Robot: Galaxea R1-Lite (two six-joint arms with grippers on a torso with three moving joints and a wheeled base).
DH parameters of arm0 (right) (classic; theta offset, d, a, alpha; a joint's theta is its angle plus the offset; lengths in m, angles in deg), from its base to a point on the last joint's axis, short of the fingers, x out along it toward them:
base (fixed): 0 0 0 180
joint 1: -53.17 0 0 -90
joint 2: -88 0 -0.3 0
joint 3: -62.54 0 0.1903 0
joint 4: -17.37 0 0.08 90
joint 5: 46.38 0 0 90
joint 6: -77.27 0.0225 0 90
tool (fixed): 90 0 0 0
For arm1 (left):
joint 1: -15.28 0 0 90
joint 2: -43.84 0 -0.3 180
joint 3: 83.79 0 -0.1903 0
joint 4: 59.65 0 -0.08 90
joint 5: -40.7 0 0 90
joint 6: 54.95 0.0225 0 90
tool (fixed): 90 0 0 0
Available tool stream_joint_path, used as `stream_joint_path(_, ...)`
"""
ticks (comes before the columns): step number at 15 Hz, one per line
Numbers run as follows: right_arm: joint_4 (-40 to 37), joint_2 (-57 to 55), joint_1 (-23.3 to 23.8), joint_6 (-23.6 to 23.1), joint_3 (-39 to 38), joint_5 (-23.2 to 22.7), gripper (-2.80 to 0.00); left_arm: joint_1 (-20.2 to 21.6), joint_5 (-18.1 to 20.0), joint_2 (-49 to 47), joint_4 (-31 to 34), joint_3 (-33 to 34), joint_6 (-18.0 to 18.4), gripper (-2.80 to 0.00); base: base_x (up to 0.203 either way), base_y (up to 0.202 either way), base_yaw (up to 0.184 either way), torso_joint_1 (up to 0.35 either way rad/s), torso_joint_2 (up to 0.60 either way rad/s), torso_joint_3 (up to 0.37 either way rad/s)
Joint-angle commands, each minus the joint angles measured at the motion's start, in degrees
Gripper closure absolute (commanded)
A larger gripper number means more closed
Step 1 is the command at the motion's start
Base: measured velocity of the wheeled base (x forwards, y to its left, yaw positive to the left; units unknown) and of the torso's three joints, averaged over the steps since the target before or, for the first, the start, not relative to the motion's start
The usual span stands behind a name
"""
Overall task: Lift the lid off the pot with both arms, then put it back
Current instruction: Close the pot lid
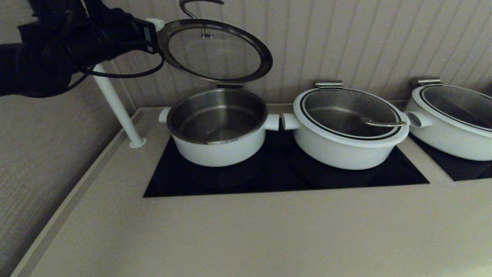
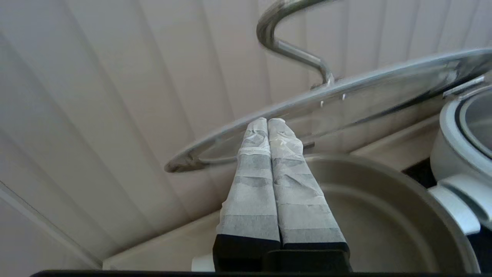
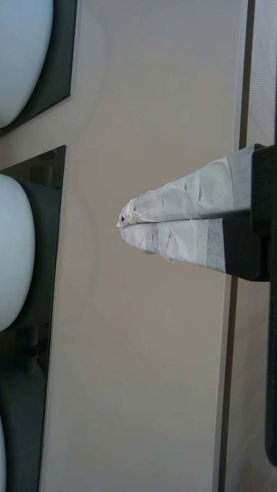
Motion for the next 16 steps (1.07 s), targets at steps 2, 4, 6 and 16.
stream_joint_path(2, 0.0, -0.1, 0.0, -0.1, 0.0, -0.1, 0.00, 0.0, 0.0, -0.9, -1.2, -3.1, -0.1, 0.00, 0.000, 0.000, 0.000, 0.000, 0.00, 0.000)
stream_joint_path(4, 0.0, -0.1, 0.0, -0.1, 0.0, -0.1, 0.00, 0.0, 0.1, -2.4, -3.3, -5.6, -0.3, 0.00, 0.000, 0.000, 0.000, 0.000, 0.00, 0.000)
stream_joint_path(6, 0.0, -0.1, 0.0, -0.1, 0.0, -0.1, 0.00, -0.1, 0.1, -3.0, -3.5, -5.9, -0.2, 0.00, 0.000, 0.000, 0.000, 0.000, 0.00, 0.000)
stream_joint_path(16, 0.0, -0.1, 0.0, -0.1, 0.0, -0.1, 0.00, -0.4, 0.2, -6.1, -3.5, -9.5, -0.2, 0.00, 0.000, 0.000, 0.000, 0.000, 0.00, 0.000)
